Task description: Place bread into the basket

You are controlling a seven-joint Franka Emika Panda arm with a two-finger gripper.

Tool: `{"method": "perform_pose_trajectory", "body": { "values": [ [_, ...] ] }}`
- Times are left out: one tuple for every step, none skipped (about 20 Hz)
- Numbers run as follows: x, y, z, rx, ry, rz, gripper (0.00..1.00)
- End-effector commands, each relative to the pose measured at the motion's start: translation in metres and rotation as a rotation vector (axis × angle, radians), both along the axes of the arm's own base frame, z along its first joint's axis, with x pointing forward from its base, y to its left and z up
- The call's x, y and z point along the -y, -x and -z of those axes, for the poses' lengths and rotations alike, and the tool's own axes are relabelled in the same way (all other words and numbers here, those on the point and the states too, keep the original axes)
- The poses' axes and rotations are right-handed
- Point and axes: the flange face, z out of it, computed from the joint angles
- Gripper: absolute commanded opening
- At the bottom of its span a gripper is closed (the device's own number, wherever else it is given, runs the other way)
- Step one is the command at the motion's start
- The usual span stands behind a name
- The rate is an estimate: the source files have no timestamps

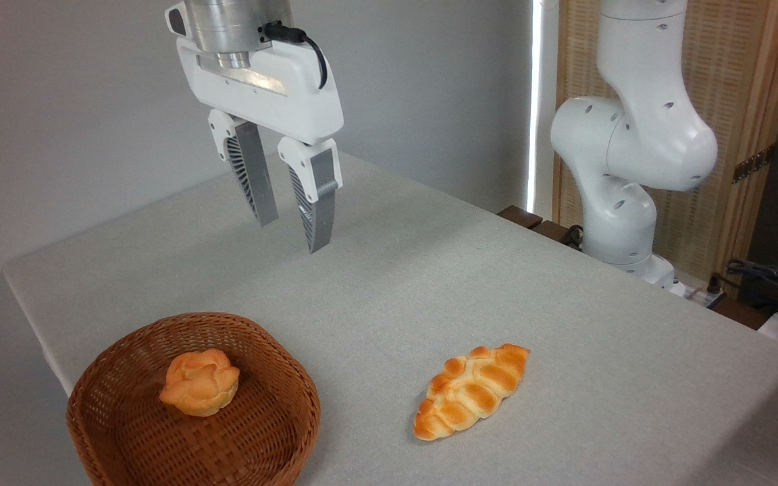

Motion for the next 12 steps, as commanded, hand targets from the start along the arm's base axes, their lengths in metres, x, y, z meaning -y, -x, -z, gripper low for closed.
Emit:
{"method": "perform_pose_trajectory", "body": {
  "values": [
    [-0.0096,-0.0015,-0.0059,-0.01,-0.016,0.002,1.0],
    [-0.0142,-0.0022,-0.0055,-0.007,-0.013,-0.006,1.0],
    [-0.0148,-0.0031,-0.0062,0.0,-0.011,-0.008,1.0],
    [-0.0163,-0.004,-0.0069,0.008,-0.009,-0.011,1.0],
    [-0.0157,-0.0041,-0.007,0.01,-0.011,-0.01,1.0],
    [-0.0165,-0.0043,-0.0064,0.01,-0.011,-0.011,1.0],
    [-0.0165,-0.0045,-0.0066,0.011,-0.01,-0.011,1.0],
    [-0.0167,-0.0045,-0.0066,0.011,-0.012,-0.011,1.0],
    [-0.0167,-0.0048,-0.0068,0.014,-0.012,-0.011,1.0],
    [-0.0166,-0.005,-0.007,0.016,-0.012,-0.011,1.0],
    [-0.0175,-0.0052,-0.0071,0.017,-0.012,-0.013,1.0],
    [-0.0175,-0.0056,-0.0075,0.022,-0.011,-0.015,1.0]
  ]
}}
